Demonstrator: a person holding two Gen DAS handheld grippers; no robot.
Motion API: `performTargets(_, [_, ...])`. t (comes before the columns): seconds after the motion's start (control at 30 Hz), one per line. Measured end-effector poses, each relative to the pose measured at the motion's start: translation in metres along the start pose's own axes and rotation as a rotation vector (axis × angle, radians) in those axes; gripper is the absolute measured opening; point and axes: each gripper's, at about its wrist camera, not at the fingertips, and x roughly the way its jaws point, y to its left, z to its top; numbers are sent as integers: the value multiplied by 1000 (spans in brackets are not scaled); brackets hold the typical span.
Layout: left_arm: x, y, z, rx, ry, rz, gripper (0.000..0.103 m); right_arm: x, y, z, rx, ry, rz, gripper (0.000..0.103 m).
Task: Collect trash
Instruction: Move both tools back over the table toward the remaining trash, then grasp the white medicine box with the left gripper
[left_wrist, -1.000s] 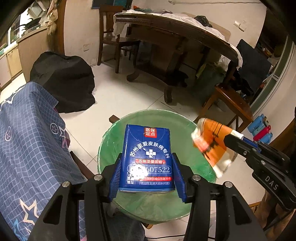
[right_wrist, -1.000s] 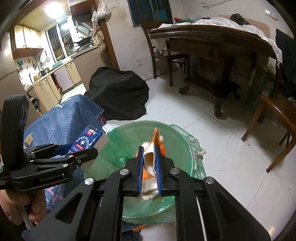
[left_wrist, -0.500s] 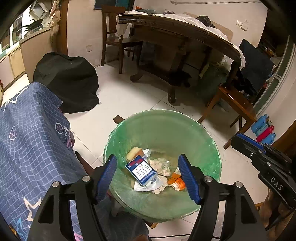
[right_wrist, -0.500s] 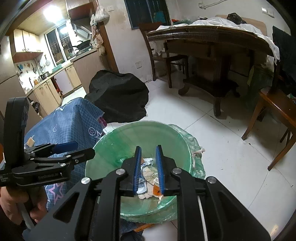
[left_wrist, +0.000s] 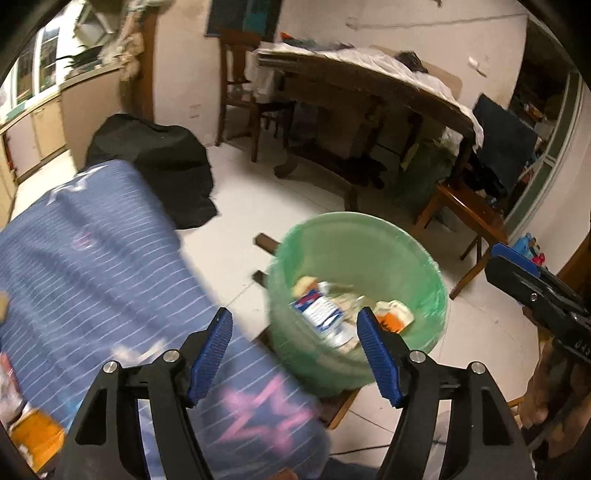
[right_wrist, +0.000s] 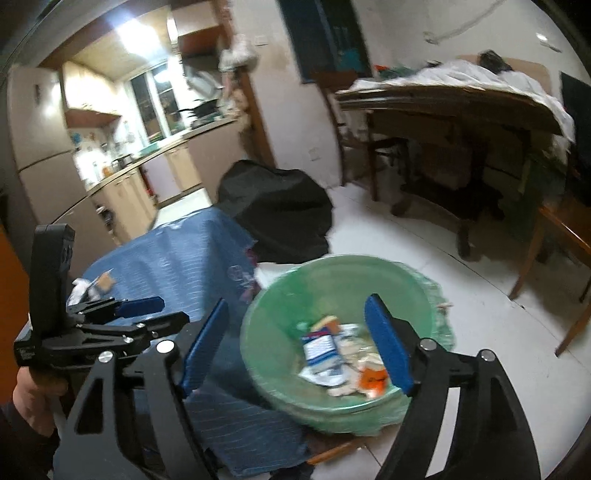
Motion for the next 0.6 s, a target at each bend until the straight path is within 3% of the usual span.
performTargets(0.1, [-37, 36, -23, -23, -37, 27, 75, 1, 29, -2, -39, 5, 61, 78])
performTargets(0.27, [-117, 122, -70, -96, -103, 152, 78, 13, 87, -8, -111, 32, 171, 82])
performTargets(0.47, [-190, 260, -127, -416, -153, 317, 81, 40, 144, -21, -169, 106, 261, 83])
performTargets(0.6, [-204, 323, -146, -562, -149, 354, 81, 47, 177, -32, -208, 139, 306, 83])
